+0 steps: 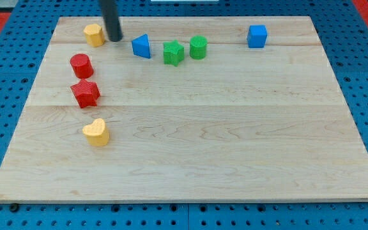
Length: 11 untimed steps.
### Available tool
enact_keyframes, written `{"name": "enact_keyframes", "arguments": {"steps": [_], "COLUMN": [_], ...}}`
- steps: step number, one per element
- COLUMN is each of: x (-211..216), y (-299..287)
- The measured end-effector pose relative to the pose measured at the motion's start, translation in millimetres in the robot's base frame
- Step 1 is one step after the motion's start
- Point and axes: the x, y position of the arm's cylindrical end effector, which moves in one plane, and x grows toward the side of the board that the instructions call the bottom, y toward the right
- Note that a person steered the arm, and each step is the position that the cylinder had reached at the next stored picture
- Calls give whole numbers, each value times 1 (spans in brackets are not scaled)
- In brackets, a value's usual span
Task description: Adjust the red star below the red circle
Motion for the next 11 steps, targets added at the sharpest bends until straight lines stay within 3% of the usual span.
{"name": "enact_keyframes", "arguments": {"steps": [1, 4, 9, 10, 11], "x": [61, 140, 183, 181, 152], "y": [11, -15, -50, -25, 22]}}
